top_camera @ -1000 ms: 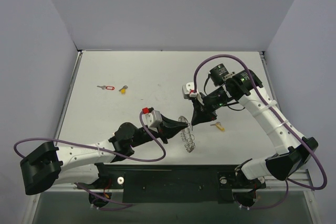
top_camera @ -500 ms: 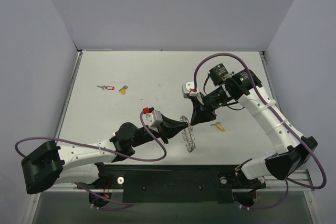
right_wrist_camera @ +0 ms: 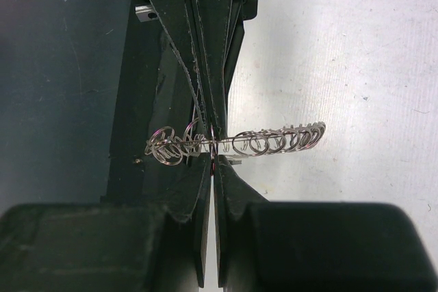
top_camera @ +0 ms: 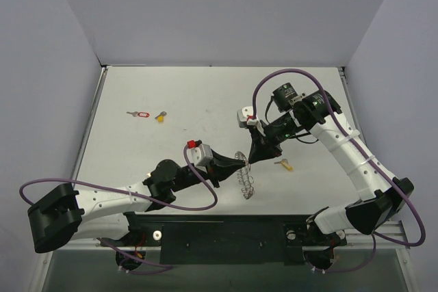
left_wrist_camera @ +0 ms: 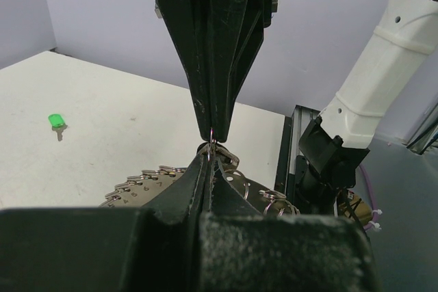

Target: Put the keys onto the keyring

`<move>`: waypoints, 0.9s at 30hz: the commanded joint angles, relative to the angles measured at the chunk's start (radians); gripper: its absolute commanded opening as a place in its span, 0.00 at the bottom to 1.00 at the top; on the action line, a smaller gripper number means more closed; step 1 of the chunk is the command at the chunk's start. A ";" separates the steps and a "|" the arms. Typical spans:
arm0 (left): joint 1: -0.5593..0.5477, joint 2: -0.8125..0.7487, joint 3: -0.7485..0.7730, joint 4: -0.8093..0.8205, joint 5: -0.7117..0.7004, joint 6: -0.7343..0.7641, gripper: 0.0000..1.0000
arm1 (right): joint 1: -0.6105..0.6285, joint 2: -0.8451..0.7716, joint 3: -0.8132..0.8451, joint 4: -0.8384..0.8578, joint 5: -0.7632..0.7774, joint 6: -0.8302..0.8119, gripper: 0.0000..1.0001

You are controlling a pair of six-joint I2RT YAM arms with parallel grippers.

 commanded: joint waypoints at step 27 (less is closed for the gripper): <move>0.020 -0.053 0.022 0.001 0.014 -0.001 0.00 | 0.029 0.031 -0.037 0.039 0.019 0.036 0.00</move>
